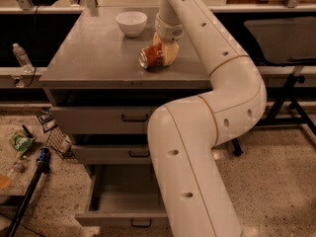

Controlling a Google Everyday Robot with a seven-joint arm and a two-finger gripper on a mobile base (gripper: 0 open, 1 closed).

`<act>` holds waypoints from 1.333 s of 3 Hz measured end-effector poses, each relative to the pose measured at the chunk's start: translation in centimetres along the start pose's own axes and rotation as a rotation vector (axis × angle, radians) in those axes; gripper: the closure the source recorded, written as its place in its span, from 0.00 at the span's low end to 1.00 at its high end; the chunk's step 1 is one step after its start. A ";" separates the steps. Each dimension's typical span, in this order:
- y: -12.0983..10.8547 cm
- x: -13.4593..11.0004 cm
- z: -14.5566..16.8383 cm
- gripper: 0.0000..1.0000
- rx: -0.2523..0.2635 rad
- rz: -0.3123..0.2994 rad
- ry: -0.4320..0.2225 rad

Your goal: Place coke can into top drawer

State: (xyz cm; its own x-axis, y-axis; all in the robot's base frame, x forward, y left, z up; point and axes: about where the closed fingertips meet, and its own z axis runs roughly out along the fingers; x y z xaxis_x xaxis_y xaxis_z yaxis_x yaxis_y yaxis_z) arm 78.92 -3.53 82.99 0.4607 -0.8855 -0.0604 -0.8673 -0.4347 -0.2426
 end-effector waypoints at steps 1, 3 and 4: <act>0.0 0.0 0.0 1.00 0.000 0.000 0.000; 0.0 0.0 0.0 1.00 0.000 0.000 0.000; -1.3 0.0 -3.2 1.00 0.092 0.022 0.000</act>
Offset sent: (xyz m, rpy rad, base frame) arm -0.2457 -0.1457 0.0457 0.2017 0.2340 -0.5353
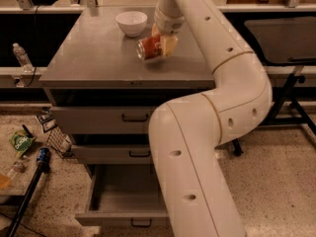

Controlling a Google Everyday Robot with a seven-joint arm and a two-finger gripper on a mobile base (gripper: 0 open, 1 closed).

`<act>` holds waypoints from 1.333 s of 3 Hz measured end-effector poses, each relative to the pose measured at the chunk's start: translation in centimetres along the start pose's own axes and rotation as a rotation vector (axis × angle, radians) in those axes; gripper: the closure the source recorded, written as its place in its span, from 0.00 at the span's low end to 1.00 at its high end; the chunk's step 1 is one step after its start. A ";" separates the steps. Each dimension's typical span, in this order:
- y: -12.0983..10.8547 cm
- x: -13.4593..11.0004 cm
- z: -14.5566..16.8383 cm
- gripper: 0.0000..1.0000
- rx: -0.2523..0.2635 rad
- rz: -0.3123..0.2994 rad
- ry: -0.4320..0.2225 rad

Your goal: Place coke can into top drawer

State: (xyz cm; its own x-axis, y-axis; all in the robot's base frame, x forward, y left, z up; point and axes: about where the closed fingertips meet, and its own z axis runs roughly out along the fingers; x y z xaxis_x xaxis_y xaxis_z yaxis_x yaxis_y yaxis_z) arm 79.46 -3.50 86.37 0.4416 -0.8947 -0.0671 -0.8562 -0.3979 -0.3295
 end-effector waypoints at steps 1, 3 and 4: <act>0.0 0.1 -3.3 1.00 0.043 0.033 -0.007; 5.8 0.9 -1.8 1.00 -0.050 0.313 -0.231; 8.1 0.1 -2.0 1.00 -0.082 0.378 -0.277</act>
Offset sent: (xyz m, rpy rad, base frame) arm -0.0881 -0.0514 -0.0211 0.2764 0.2952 -0.2305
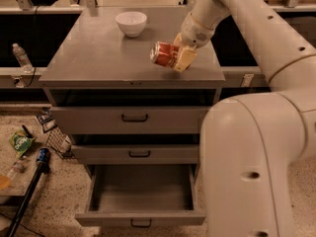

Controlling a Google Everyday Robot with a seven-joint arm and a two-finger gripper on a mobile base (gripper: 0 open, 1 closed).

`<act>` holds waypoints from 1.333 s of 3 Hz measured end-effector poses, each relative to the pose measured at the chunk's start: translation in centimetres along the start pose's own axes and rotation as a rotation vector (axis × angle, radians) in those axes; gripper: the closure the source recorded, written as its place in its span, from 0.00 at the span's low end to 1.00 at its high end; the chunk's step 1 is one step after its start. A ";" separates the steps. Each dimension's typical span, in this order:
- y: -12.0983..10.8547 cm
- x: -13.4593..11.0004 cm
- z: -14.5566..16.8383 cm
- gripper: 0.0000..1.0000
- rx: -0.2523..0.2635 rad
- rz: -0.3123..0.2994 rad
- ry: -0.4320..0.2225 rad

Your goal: Place coke can into top drawer

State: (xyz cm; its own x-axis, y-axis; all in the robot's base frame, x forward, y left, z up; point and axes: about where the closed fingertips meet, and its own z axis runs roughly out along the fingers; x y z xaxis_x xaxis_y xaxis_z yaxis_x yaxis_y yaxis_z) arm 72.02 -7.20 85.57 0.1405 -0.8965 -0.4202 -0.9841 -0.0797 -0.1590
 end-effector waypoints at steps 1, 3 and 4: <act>3.4 -0.5 -0.2 1.00 -0.043 0.057 -0.012; 12.0 -1.5 1.7 1.00 -0.120 0.143 0.060; 14.4 -1.5 4.2 1.00 -0.084 0.097 0.149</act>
Offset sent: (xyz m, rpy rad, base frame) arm -0.1281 0.0072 -0.0315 -0.0088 0.2041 -0.0907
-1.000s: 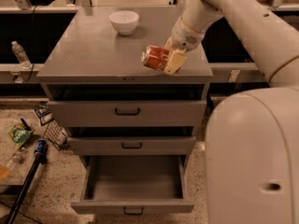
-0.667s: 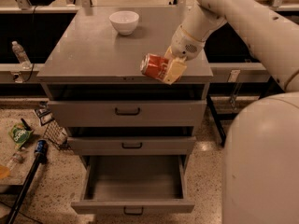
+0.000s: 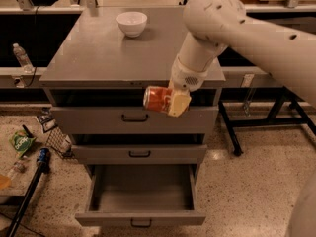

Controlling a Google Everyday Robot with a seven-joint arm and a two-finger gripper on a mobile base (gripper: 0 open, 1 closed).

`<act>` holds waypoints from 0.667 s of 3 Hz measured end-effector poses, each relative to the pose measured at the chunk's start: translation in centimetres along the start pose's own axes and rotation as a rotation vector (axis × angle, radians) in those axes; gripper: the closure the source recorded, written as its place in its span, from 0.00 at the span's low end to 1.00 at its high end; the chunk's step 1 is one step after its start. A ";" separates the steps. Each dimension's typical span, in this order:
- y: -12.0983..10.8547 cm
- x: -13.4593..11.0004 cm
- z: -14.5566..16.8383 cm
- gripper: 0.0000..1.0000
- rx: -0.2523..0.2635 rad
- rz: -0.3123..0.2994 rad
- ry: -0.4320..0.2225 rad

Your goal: Place coke can into top drawer

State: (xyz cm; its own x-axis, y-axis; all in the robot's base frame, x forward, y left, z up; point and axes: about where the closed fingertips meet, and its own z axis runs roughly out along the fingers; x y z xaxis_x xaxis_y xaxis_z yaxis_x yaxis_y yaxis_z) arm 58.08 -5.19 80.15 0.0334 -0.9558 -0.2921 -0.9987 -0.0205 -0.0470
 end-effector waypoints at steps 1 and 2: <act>-0.3 4.0 6.6 1.00 0.060 0.035 0.124; -0.4 3.6 6.2 1.00 0.062 0.028 0.113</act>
Offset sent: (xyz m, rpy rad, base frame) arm 0.0016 -0.0130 -0.0568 -0.0924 -0.0237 -0.0408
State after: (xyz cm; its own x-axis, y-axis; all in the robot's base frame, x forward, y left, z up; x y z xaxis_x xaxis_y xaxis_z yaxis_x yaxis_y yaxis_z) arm 58.83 -6.84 73.15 -0.0026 -0.9828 -0.1847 -0.9947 0.0215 -0.1003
